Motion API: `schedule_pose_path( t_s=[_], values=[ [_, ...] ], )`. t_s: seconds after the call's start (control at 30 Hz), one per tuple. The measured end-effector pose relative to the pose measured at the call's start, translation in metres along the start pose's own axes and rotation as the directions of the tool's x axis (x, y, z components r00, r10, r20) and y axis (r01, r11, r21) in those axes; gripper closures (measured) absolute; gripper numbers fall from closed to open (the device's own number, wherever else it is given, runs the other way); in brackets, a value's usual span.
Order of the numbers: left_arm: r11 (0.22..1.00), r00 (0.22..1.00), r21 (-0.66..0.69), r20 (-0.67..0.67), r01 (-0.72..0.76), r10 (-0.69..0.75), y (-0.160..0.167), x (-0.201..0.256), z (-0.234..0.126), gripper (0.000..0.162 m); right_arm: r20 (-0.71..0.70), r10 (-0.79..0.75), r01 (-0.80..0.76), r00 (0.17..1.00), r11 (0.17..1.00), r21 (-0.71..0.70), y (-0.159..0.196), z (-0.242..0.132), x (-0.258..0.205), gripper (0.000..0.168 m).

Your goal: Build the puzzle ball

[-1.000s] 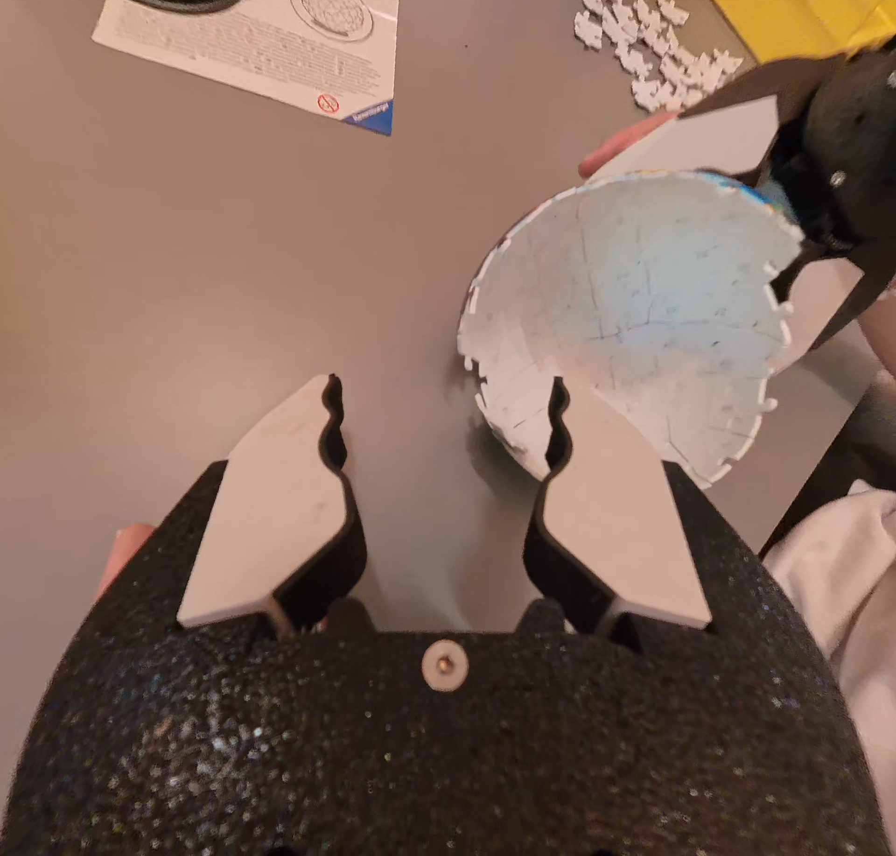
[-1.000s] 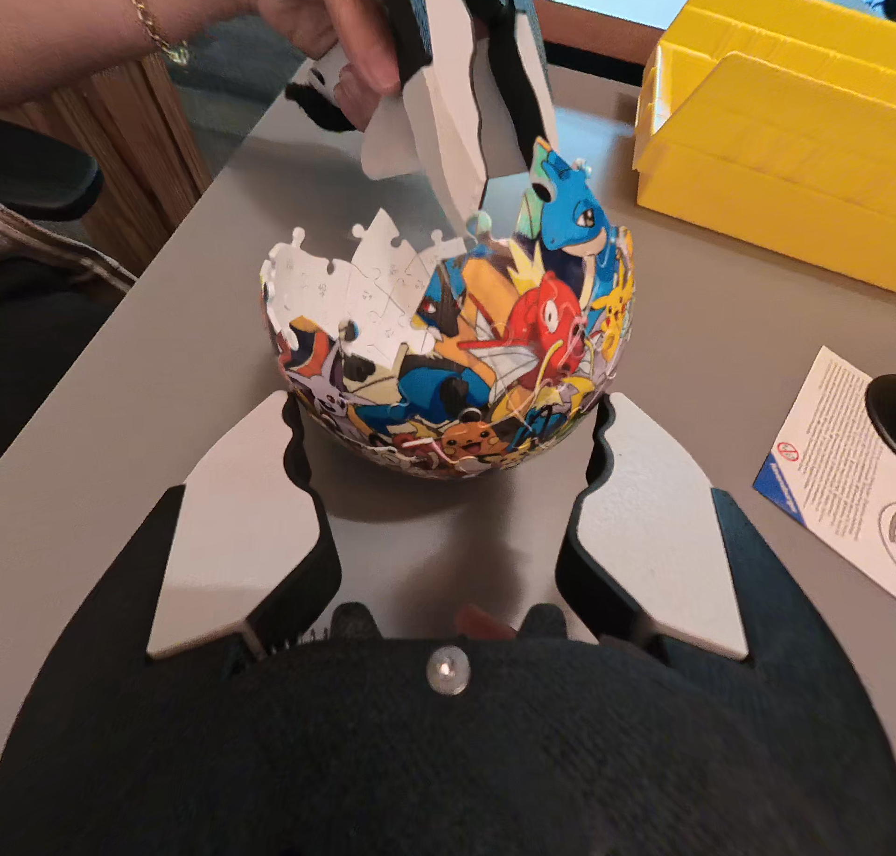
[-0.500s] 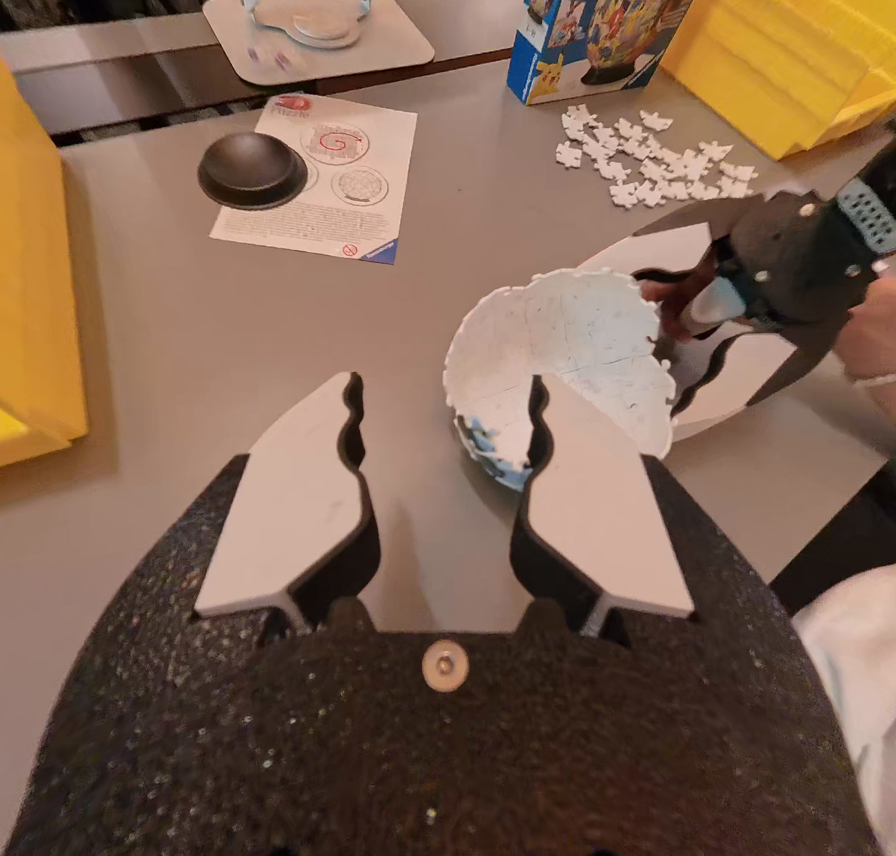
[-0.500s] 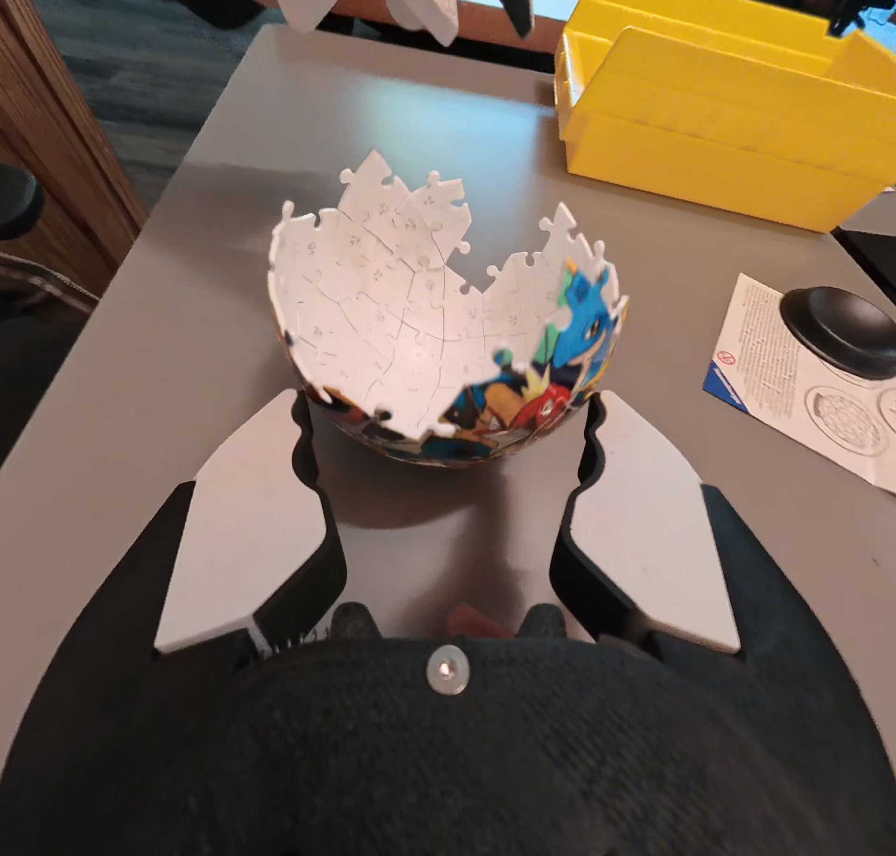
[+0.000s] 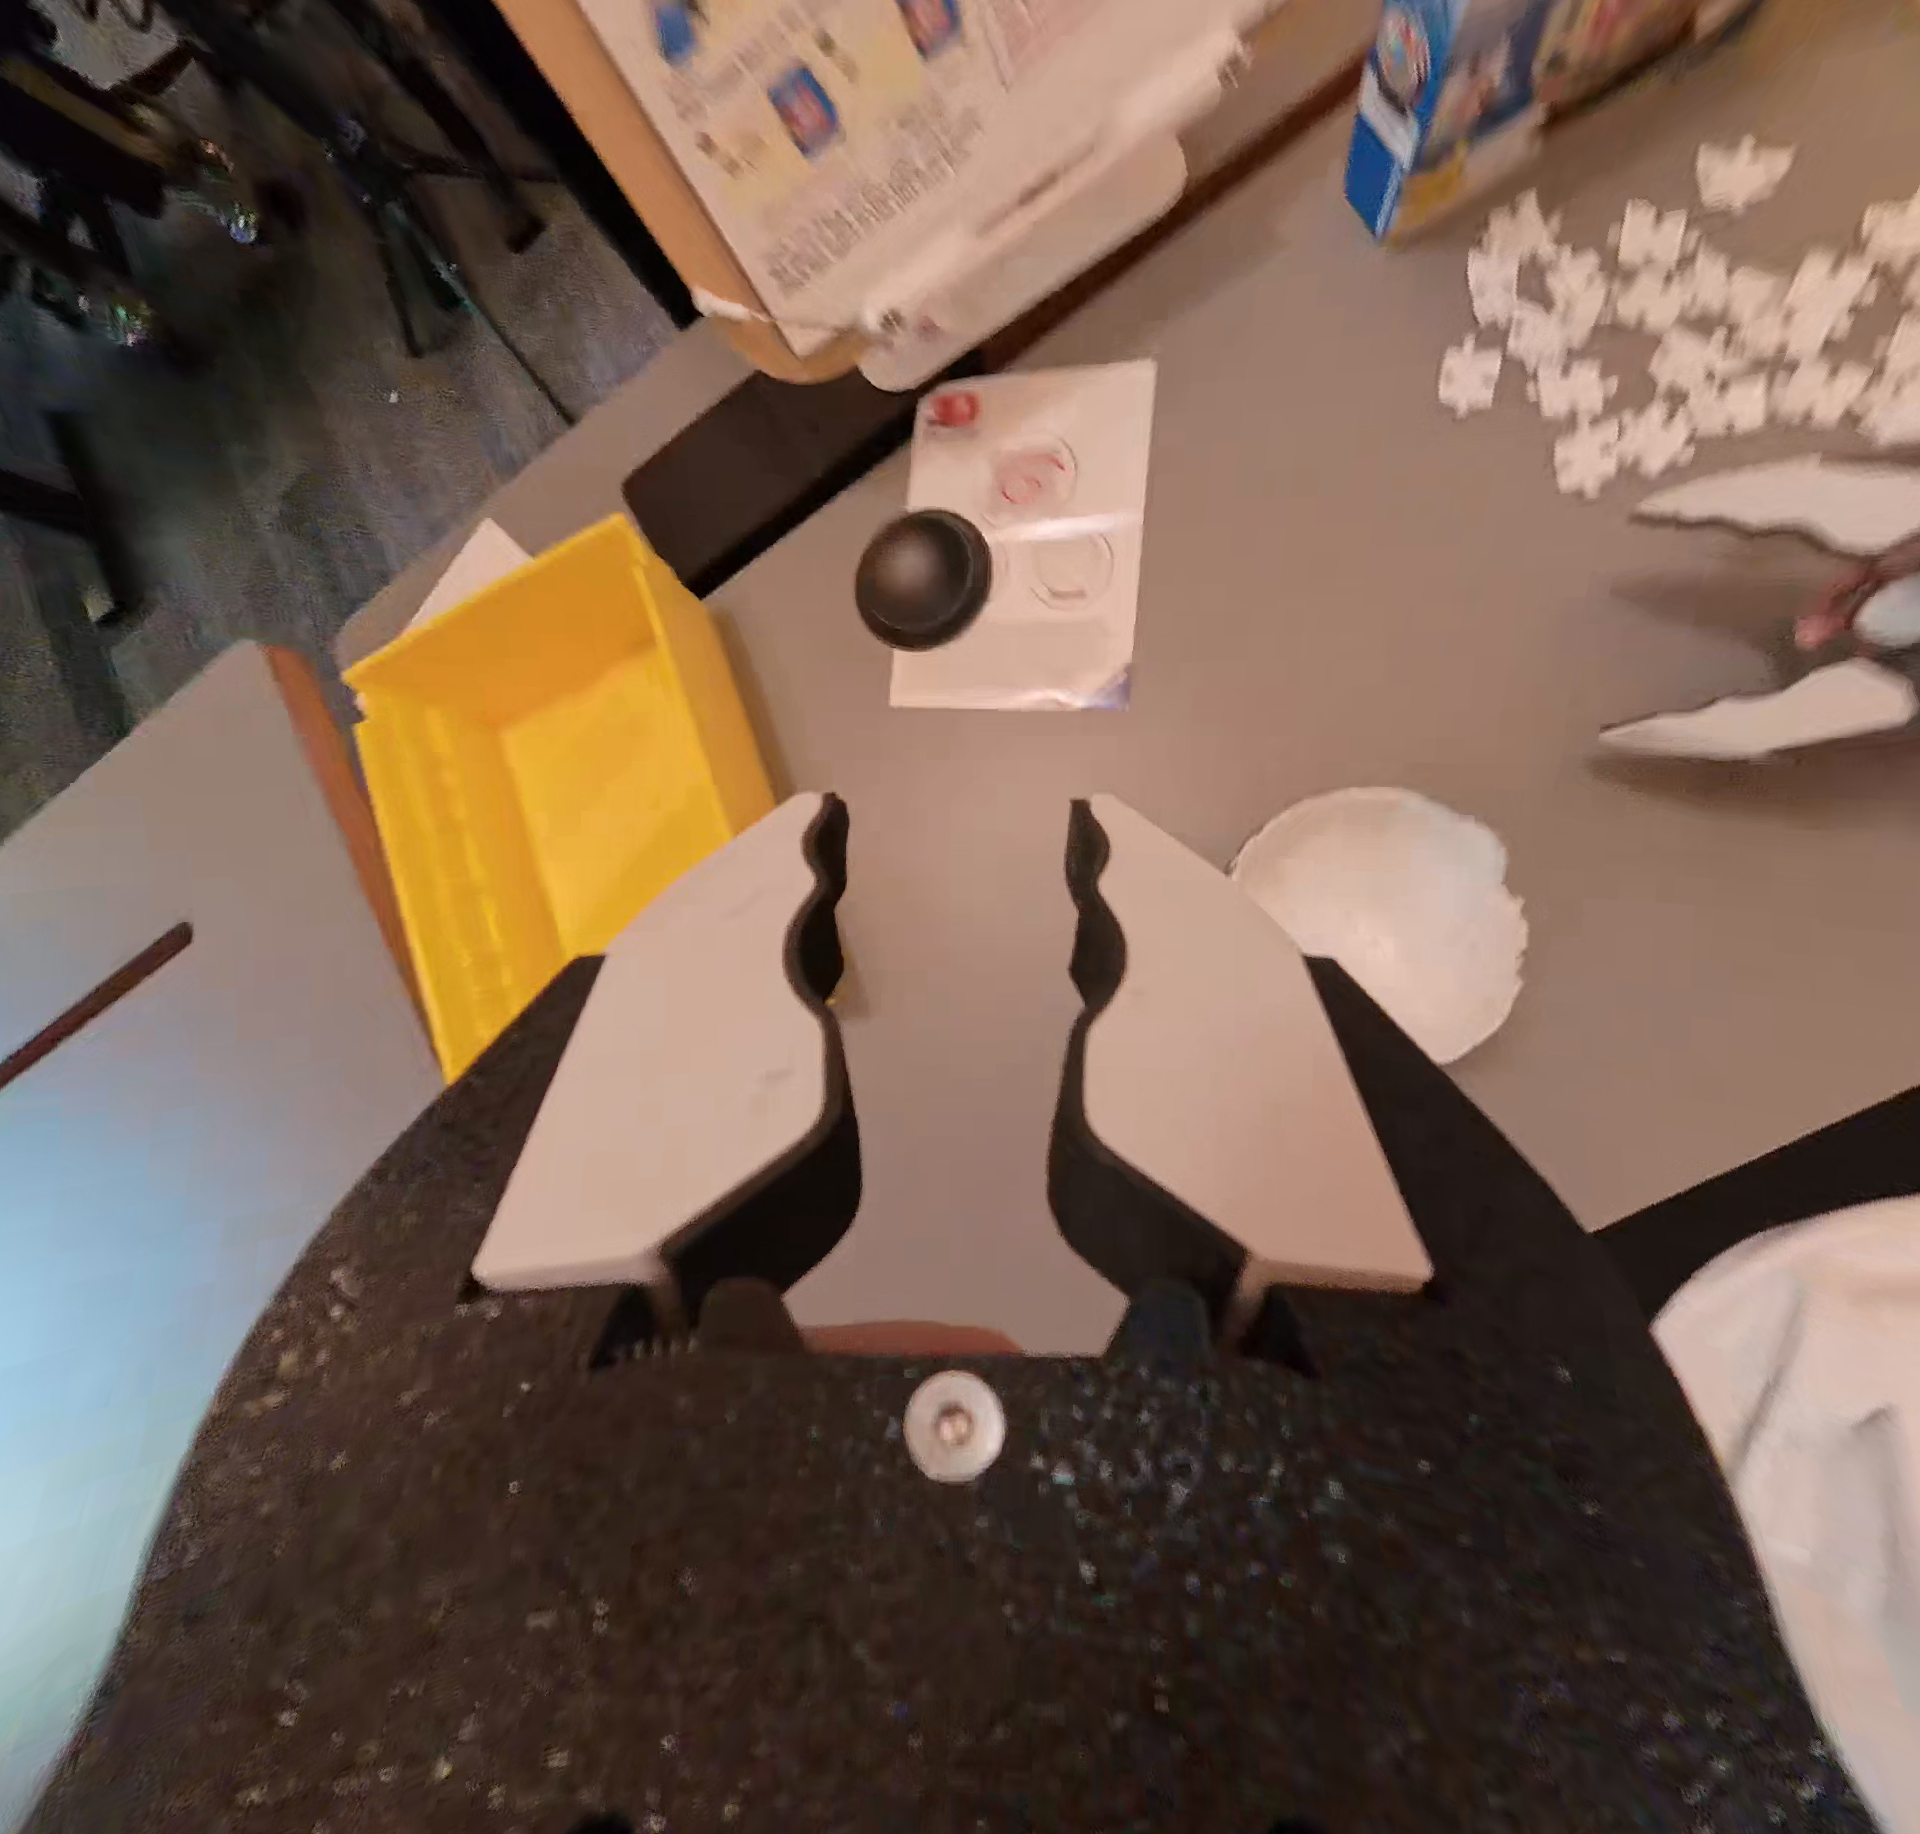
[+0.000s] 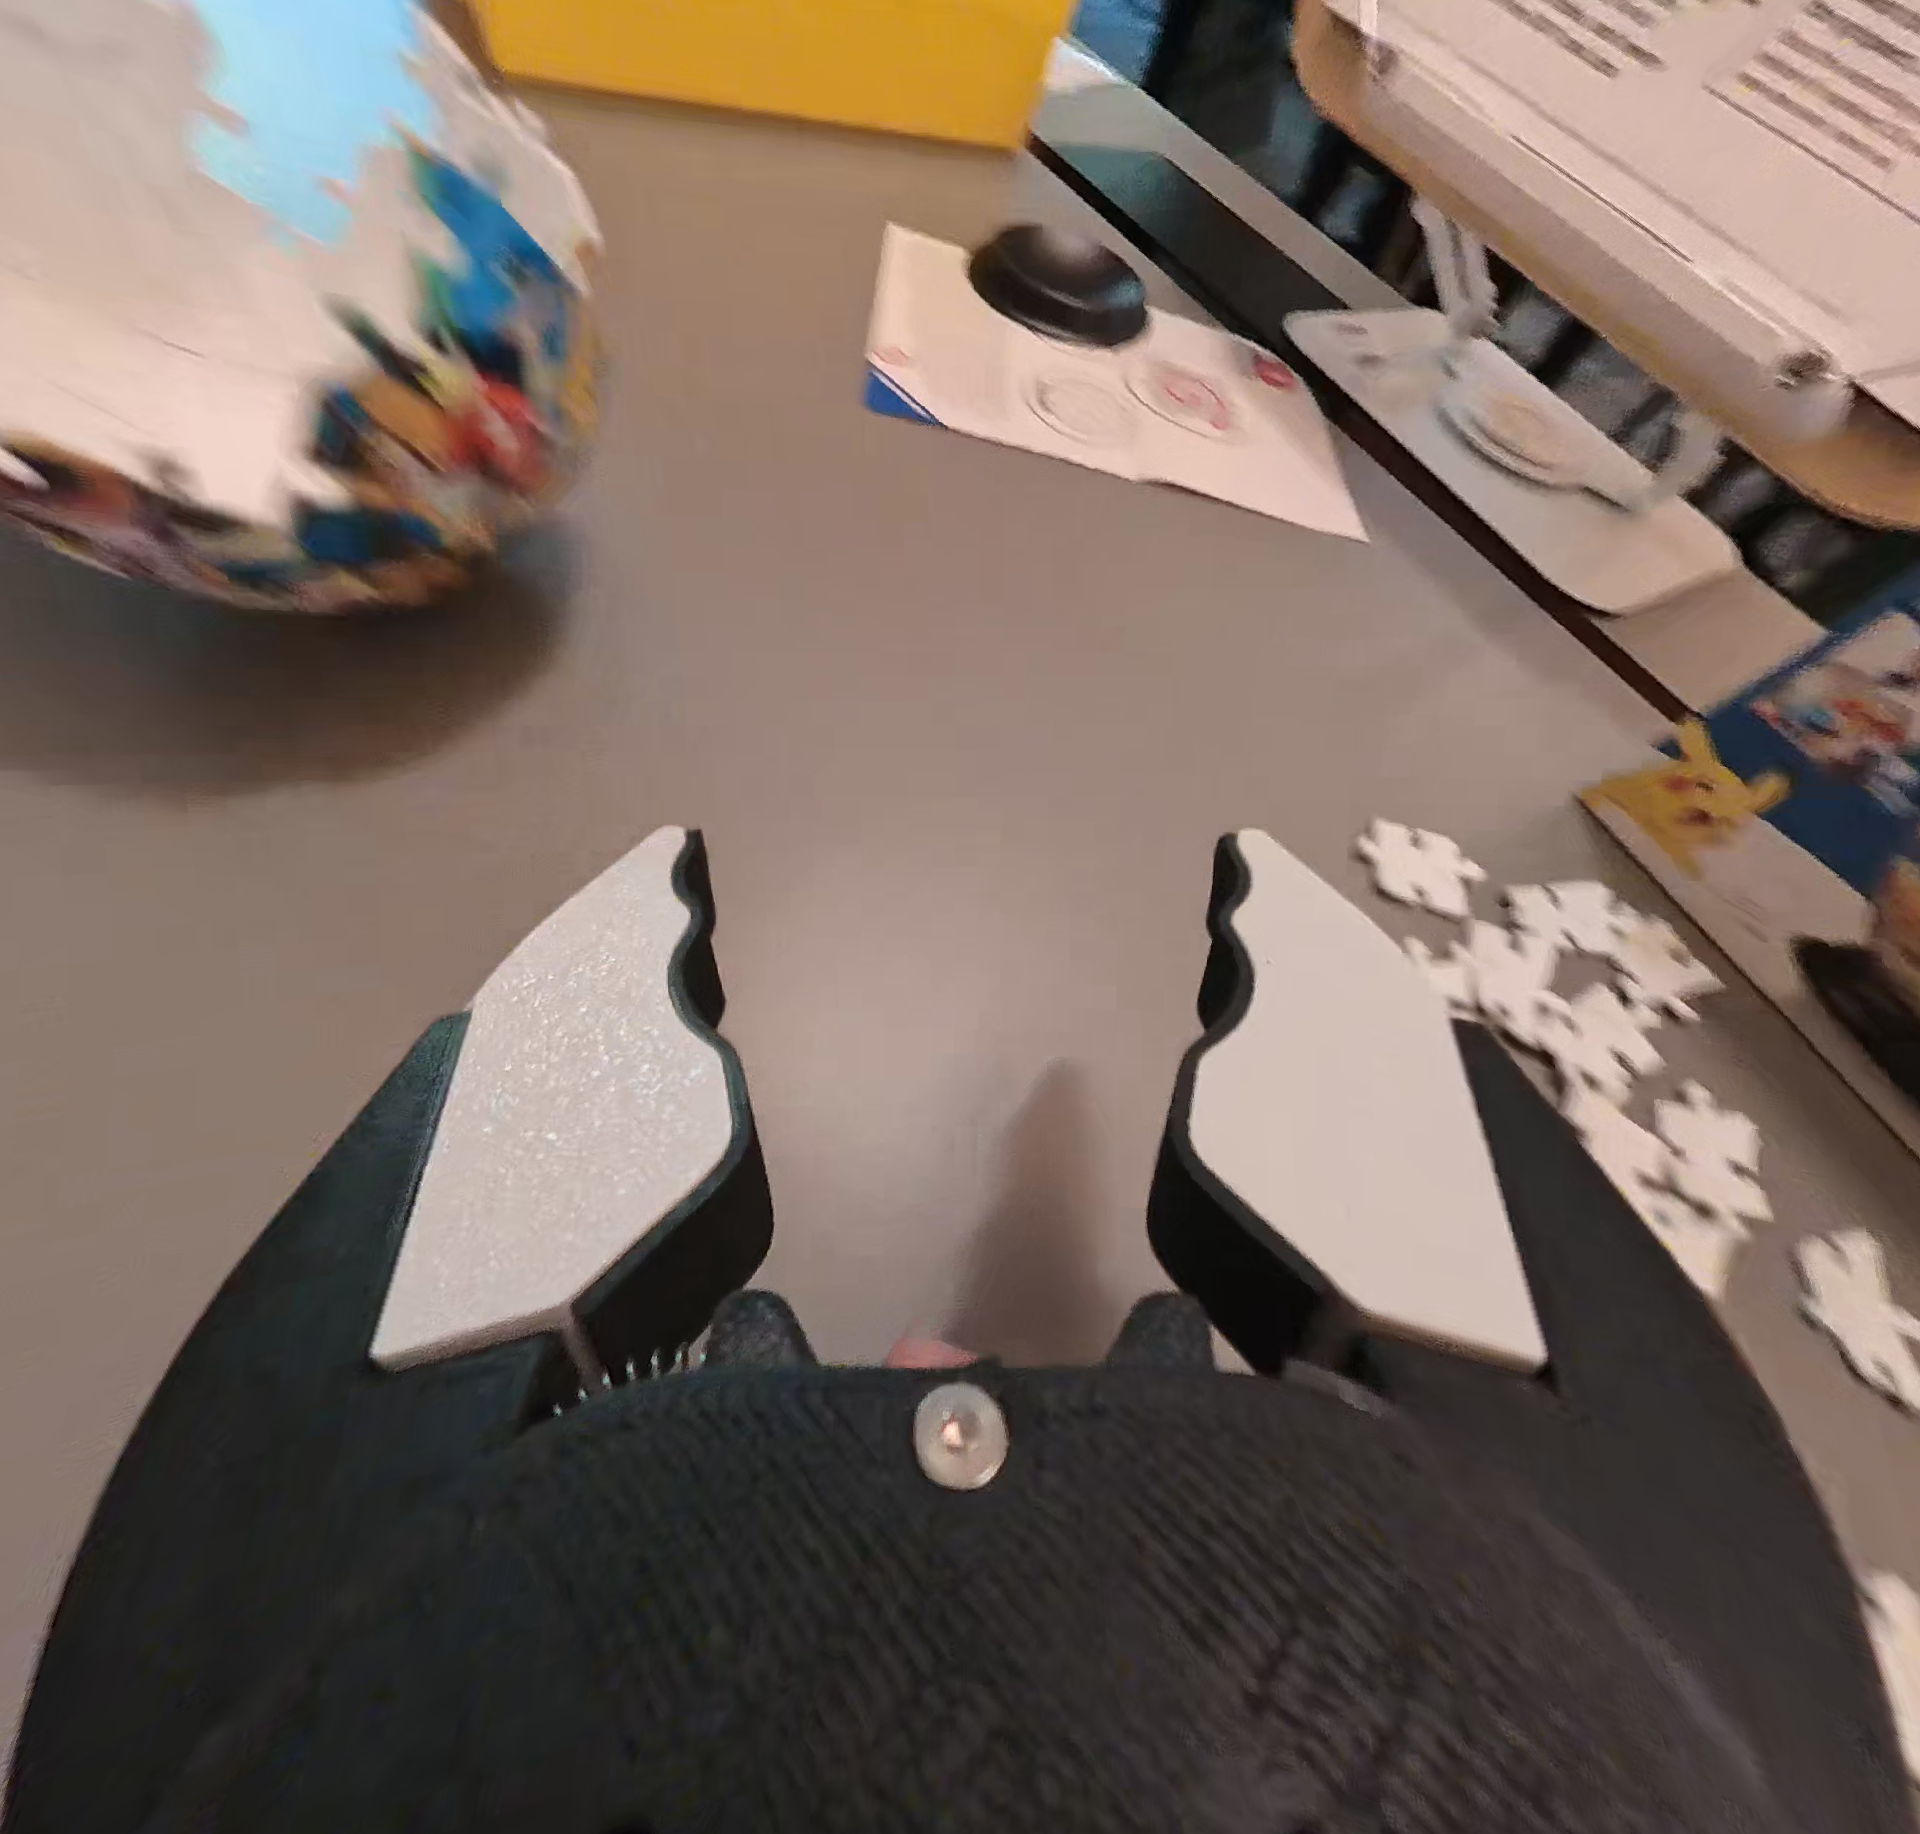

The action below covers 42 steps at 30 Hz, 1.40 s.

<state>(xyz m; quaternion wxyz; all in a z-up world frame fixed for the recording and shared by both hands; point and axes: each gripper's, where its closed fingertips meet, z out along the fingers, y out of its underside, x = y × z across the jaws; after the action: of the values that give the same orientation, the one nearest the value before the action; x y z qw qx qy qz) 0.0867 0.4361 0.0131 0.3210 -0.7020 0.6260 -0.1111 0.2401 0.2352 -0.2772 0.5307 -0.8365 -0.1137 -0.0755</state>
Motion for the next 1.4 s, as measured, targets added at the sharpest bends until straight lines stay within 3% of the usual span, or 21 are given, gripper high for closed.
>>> schedule_pose_path(
  t_s=[0.03, 0.2, 0.43, 0.6, 0.77, 0.9, 1.0, 1.1, 1.17, 1.27, 1.4],
  values=[
    [0.999, 0.999, 0.008, 0.011, 0.053, -0.053, -0.017, -0.008, -0.014, 0.121, -0.044, -0.011, 0.01, 0.999, 1.0, -0.022, 0.005, -0.003, 0.007, 0.077],
    [0.95, 0.952, 0.088, -0.089, 0.299, -0.292, -0.074, 0.008, -0.059, 0.123, -0.145, -0.062, 0.042, 0.987, 0.99, -0.136, 0.026, -0.014, 0.022, 0.079],
    [0.979, 0.981, 0.059, -0.027, 0.195, -0.194, -0.113, 0.043, -0.057, 0.12, -0.152, -0.09, 0.057, 0.984, 0.976, -0.211, 0.044, -0.016, 0.017, 0.082],
    [0.986, 0.991, 0.102, -0.04, 0.135, -0.131, -0.137, 0.068, -0.021, 0.121, -0.175, -0.079, 0.043, 0.981, 0.978, -0.204, 0.046, -0.021, 0.019, 0.084],
    [0.988, 0.991, 0.116, -0.096, 0.106, -0.095, -0.137, 0.098, 0.044, 0.119, -0.196, -0.079, 0.043, 0.977, 0.982, -0.184, 0.048, -0.029, 0.021, 0.09],
    [0.971, 0.992, 0.236, -0.129, 0.048, -0.018, -0.133, 0.111, 0.074, 0.119, -0.218, -0.086, 0.043, 0.972, 0.98, -0.194, 0.056, -0.044, 0.027, 0.089],
    [0.938, 0.99, 0.345, -0.129, -0.013, 0.061, -0.106, 0.113, 0.08, 0.118, -0.265, -0.094, 0.04, 0.96, 0.978, -0.204, 0.062, -0.064, 0.042, 0.09],
    [0.877, 0.992, 0.476, -0.058, -0.069, 0.11, -0.054, 0.097, 0.078, 0.119, -0.321, -0.044, -0.012, 0.946, 0.985, -0.172, 0.062, -0.094, 0.063, 0.093],
    [0.841, 0.998, 0.54, -0.006, -0.044, 0.056, -0.01, 0.075, 0.081, 0.119, -0.375, -0.016, -0.042, 0.927, 0.988, -0.147, 0.062, -0.118, 0.081, 0.096],
    [0.811, 0.996, 0.578, -0.065, 0.085, -0.059, 0.054, 0.054, 0.096, 0.117, -0.439, -0.004, -0.066, 0.898, 0.987, -0.144, 0.064, -0.147, 0.104, 0.103],
    [0.796, 0.978, 0.568, -0.125, 0.21, -0.168, 0.116, 0.042, 0.131, 0.11, -0.439, 0.03, -0.094, 0.898, 0.988, -0.125, 0.062, -0.147, 0.114, 0.111]
  ],
)
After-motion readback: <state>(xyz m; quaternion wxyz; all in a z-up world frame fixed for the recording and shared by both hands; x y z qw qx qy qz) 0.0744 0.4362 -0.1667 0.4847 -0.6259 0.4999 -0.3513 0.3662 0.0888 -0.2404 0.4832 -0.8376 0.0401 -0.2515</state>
